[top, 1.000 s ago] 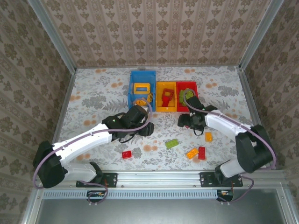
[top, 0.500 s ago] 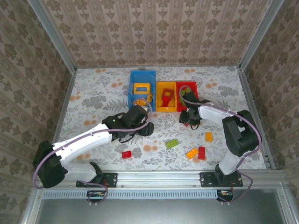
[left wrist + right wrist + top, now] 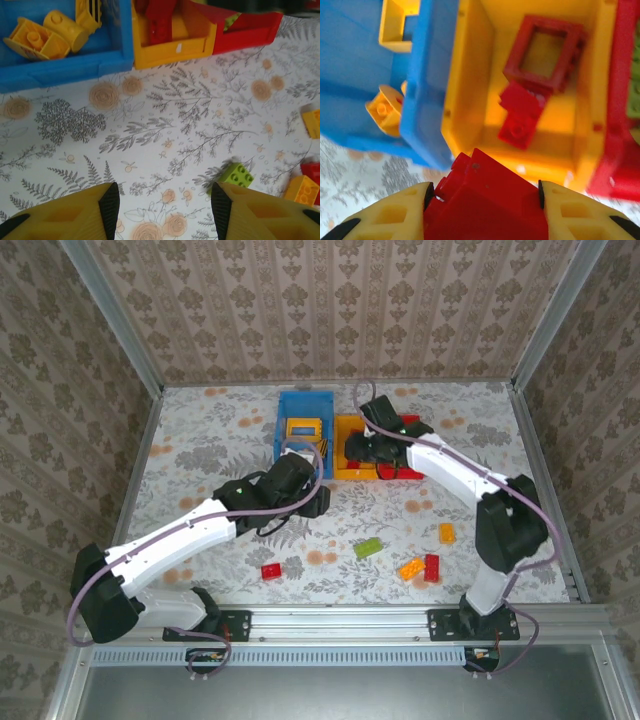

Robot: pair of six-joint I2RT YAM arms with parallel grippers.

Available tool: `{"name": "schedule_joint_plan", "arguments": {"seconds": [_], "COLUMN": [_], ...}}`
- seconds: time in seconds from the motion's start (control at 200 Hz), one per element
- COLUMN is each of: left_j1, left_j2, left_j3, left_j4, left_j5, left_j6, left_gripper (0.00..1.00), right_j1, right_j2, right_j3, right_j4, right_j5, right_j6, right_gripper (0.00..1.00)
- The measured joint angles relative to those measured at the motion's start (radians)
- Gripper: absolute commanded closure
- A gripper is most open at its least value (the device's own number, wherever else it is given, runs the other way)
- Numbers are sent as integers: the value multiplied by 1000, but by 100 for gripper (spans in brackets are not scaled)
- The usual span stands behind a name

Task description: Sort the legos into containers by color

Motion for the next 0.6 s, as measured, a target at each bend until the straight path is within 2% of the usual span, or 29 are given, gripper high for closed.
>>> {"name": "schedule_joint_plan", "arguments": {"seconds": [0.155, 0.275, 0.41, 0.6], "left_j1": [0, 0, 0, 0], "left_j2": [-9, -35, -75, -79], "left_j3": [8, 6, -4, -7], "left_j4": [-5, -17, -31, -39], "left_j5": [-11, -18, -29, -36], "left_j6": [0, -8, -16, -23], "left_gripper": [46, 46, 46, 46], "right_j1": [-26, -45, -53, -51], "right_j2": [164, 257, 275, 260], "right_j3": [122, 188, 207, 221], "right_j4": [-6, -16, -41, -58], "right_j5": [-35, -64, -74, -73], "right_j6": [23, 48, 63, 64], "right_gripper": [60, 46, 34, 30]}}
